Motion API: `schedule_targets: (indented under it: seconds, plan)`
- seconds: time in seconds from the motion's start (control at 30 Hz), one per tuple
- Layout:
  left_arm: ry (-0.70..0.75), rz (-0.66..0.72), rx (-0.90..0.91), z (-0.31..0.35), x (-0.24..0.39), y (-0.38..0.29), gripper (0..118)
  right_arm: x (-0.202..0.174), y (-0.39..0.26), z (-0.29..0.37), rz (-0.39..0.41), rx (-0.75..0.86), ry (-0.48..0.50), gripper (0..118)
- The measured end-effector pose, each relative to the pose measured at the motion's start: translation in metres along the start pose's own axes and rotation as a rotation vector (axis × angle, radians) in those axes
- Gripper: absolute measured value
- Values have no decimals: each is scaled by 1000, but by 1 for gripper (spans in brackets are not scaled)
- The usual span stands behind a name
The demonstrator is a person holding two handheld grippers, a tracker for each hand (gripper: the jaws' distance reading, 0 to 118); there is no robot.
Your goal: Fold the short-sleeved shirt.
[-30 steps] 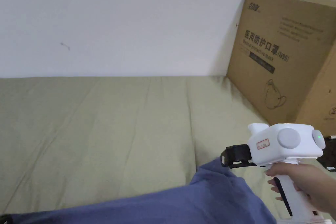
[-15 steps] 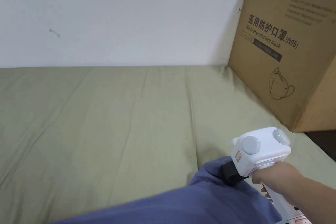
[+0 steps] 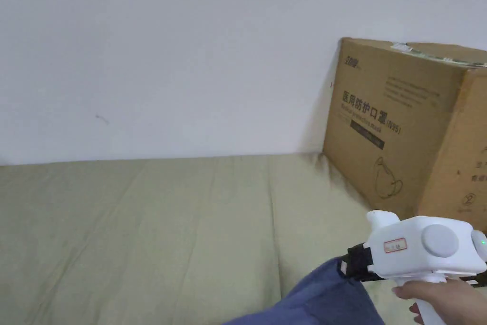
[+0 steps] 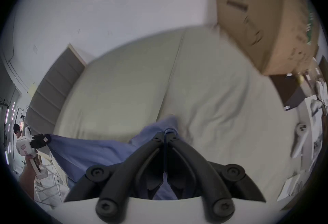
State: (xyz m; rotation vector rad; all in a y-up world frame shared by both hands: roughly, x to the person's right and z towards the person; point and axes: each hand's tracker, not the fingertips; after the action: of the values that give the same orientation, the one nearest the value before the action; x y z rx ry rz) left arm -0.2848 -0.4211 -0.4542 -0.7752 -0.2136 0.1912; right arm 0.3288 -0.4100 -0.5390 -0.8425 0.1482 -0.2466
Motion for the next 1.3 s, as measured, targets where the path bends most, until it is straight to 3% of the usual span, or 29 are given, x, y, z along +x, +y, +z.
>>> schedule_targets:
  seconds: [0.2,0.37,0.53,0.77,0.87,0.93,1.0,1.07,1.1,1.3]
  plan:
    - [-11,-19,178,67,20,58,3,-3,34,114,-45,184,1,0]
    - [0,-67,287,109,36,114,3,-31,66,185,-57,325,30,0]
    - [42,-109,363,128,49,186,3,-70,124,225,34,455,-15,0]
    - [97,-102,428,103,54,269,3,-111,213,221,68,595,-122,0]
    - [124,-109,468,87,55,299,3,-125,252,207,82,643,-116,0]
    - [127,-113,503,101,55,278,3,-137,276,198,100,665,-135,0]
    - [138,-96,536,78,40,312,3,-140,296,186,110,691,-155,0]
    - [139,-67,575,82,37,306,3,-146,309,175,103,730,-186,0]
    - [134,-52,589,46,27,357,3,-149,314,170,107,754,-186,0]
    - [150,-15,658,32,26,375,3,-165,324,149,177,884,-224,0]
